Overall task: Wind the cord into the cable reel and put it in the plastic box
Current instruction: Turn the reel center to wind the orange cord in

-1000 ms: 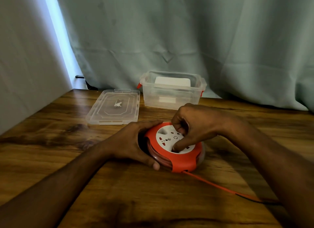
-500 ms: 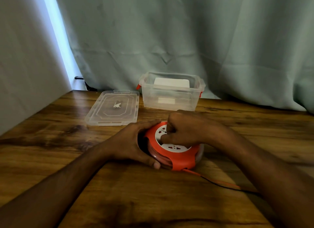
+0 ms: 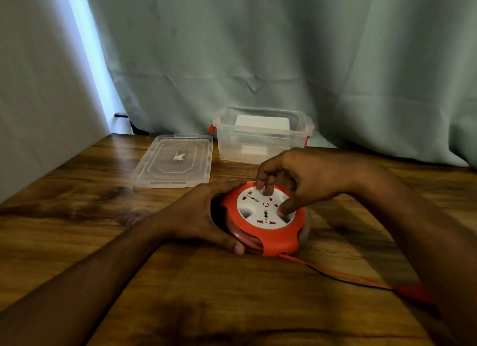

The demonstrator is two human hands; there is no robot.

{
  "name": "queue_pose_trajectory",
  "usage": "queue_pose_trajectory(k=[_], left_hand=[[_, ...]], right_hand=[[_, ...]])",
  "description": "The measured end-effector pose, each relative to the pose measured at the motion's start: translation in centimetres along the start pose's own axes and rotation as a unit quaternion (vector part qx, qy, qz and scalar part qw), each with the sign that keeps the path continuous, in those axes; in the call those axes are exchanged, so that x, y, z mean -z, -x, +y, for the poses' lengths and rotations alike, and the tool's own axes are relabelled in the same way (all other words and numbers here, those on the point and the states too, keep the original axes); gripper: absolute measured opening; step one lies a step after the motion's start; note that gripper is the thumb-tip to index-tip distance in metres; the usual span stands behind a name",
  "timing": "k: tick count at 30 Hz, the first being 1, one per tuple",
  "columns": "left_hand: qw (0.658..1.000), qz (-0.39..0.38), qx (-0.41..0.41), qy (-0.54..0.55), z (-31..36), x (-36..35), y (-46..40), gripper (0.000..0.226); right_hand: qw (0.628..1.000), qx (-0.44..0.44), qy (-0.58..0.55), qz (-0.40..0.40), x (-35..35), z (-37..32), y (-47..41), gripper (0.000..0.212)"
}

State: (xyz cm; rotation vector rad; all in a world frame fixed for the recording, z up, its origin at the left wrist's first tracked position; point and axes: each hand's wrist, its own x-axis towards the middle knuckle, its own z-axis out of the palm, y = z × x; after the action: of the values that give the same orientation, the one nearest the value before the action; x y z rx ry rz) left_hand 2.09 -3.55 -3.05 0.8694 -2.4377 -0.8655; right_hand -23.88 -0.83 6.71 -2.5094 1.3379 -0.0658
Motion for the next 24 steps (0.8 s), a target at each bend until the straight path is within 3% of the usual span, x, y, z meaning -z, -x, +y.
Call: queue_pose_trajectory(k=[9, 18, 24], left_hand=[[0.999, -0.007, 0.034, -0.004, 0.5, 0.1, 0.2, 0.137], [0.999, -0.013, 0.036, 0.008, 1.0, 0.2, 0.4, 0.135], [0.999, -0.021, 0.036, 0.002, 0.6, 0.0, 0.2, 0.135]], right_hand=[[0.999, 0.007, 0.009, 0.031, -1.3, -0.3, 1.0, 0.035], [0.992, 0.024, -0.005, 0.125, -2.6, -0.2, 2.6, 0.044], [0.982, -0.026, -0.056, 0.177, -4.3, 0.7, 3.1, 0.051]])
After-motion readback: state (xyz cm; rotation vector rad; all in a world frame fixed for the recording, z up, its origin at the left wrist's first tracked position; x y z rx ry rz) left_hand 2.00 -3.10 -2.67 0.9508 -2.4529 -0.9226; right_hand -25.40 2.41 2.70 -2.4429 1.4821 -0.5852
